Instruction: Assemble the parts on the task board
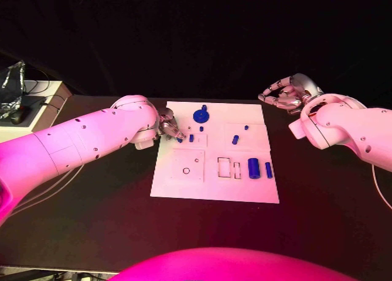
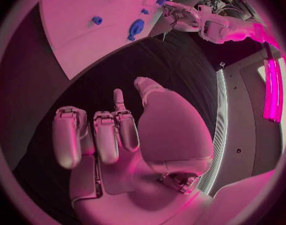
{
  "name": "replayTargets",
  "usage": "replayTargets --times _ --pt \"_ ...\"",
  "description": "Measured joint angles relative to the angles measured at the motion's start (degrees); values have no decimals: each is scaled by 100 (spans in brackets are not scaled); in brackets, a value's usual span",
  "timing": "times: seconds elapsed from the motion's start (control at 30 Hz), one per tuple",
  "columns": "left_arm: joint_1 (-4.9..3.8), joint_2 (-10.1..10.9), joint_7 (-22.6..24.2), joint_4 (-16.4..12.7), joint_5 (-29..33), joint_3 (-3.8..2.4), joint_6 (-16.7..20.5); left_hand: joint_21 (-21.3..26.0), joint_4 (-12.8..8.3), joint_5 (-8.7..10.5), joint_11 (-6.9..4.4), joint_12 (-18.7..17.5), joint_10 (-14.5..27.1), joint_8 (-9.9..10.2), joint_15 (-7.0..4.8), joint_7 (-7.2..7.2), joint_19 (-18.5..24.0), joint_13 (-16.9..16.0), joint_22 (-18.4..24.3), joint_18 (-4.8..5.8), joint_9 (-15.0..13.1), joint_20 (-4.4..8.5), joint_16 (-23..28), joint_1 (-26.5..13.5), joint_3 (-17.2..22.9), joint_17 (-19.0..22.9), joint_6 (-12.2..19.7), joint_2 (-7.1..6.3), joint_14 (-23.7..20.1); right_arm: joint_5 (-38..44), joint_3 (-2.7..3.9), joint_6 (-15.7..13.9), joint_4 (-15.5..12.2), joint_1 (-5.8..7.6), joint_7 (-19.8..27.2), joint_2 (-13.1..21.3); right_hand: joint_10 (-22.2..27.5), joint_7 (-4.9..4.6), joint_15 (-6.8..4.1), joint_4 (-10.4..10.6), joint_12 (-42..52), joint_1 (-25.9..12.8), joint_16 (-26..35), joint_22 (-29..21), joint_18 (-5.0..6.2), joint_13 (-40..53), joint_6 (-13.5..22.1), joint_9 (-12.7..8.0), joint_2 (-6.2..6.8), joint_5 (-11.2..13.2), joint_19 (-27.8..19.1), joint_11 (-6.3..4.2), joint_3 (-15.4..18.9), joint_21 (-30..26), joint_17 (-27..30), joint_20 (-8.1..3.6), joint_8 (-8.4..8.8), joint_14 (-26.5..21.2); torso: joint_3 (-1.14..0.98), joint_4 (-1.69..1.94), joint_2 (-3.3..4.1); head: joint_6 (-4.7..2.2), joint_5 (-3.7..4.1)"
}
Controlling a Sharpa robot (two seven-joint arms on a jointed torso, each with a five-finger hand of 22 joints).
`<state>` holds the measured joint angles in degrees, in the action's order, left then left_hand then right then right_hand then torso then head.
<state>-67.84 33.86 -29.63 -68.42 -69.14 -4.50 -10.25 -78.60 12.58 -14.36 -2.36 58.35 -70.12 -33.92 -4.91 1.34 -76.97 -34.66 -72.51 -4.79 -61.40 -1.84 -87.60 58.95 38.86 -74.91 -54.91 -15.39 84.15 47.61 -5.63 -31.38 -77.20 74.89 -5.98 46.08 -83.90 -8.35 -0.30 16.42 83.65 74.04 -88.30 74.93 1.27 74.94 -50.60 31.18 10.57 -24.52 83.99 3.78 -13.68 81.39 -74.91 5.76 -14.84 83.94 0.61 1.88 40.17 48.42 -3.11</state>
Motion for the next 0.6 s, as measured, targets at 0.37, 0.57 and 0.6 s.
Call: replayTargets --times 0.37,0.57,0.6 --pt "0 -14 -11 22 1 1 11 0 78 0 0 21 0 15 0 -19 -14 -5 -2 0 6 14 0 88 -156 0 -21 88 0 1 0 0 -3 0 0 2 0 0 0 0 0 0 0 -1 0 -1 0 0 0 0 0 0 0 0 0 0 0 0 -1 0 1 -14 5" --pt "-3 -21 10 -3 14 -2 18 1 17 -37 -9 21 11 78 -21 29 -21 2 -4 0 4 21 0 455 275 0 17 90 -21 2 0 0 -3 0 0 2 0 0 0 0 0 0 0 -1 0 -1 0 -1 0 0 0 0 0 0 0 0 0 0 -1 1 2 -15 7" --pt "-3 -18 13 -8 16 -2 20 23 48 -50 -9 21 13 78 -21 19 -21 7 -4 0 3 21 0 487 306 0 28 78 -21 2 0 0 -2 0 0 2 0 0 0 0 0 0 0 -1 0 -1 0 -1 0 0 0 0 0 0 0 0 0 0 -1 1 2 -13 7"
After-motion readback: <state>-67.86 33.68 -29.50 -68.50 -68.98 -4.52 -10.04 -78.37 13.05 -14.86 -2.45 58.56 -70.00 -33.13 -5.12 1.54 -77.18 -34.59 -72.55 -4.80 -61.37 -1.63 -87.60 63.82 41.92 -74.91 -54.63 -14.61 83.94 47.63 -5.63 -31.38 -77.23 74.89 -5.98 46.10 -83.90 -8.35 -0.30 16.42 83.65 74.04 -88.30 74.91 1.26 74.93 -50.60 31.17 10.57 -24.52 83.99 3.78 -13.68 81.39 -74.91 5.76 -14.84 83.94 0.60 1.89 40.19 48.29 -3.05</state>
